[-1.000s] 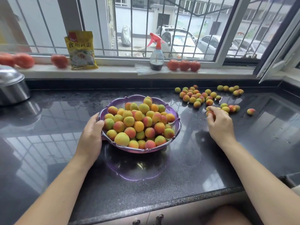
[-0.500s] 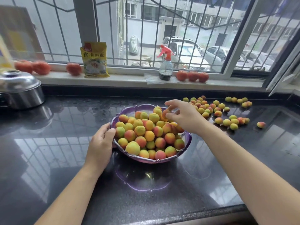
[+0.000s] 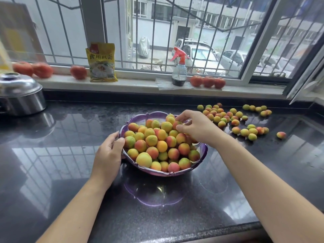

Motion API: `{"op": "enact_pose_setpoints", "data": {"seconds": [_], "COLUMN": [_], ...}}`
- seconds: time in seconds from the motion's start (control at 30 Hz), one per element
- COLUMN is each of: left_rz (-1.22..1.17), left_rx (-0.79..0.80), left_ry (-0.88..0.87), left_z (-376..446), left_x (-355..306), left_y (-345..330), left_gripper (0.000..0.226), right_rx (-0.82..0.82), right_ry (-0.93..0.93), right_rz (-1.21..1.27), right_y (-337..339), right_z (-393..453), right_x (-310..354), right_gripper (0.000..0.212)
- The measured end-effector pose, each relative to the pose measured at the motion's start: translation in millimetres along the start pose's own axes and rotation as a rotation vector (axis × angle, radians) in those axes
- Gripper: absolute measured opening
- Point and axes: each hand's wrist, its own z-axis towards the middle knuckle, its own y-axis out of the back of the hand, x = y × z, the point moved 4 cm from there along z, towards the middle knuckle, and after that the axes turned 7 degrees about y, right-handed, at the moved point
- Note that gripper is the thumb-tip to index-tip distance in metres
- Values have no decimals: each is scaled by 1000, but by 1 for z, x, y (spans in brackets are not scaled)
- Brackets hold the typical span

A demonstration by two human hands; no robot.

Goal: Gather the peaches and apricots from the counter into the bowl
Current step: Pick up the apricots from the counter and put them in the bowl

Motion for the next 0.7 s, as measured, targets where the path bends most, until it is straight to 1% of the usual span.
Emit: {"op": "enact_pose_setpoints", "data": {"seconds": [0.07,0.13,0.17,0.23,0.3,0.37,0.43,0.5,0.6,0.7], "left_rz": [12,18,20,32,43,68,96,98,104,110], "left_rx": [-5,-2,-1,-6,-30,-58,-74,-87,-91,-93], "left_ry": [-3,-7,-8,-10,-9,-15,-18,-22,-27,-25], "left_z": [-1,-1,0,0,1,1,0,-1,1,1], "left_x": [0,0,0,0,1,0,-3,-5,-4,-3], "left_y": [0,0,0,0,0,-1,-4,-4,-4,-3], "left_gripper": [40,39,39,43,47,43,38,34,34,36], "right_rx": [2,-38,-97,-278,-451,-529,-488,-426,-430,-447], "right_ry": [5,37,55,60,-23,-169,-314,-402,-372,-355], "right_rz": [45,74,81,93,101,18,-150,-278,-373,-405], "right_y": [1,5,10,24,36,38,30,20,17,18], "right_z": [-2,-4,-5,-6,-11,-19,-30,-35,-24,-8], "right_x": [-3,-8,-12,-32,-66,-102,-133,-153,-162,-168], "right_gripper": [30,32,31,24,17,20,24,30,35,35]}}
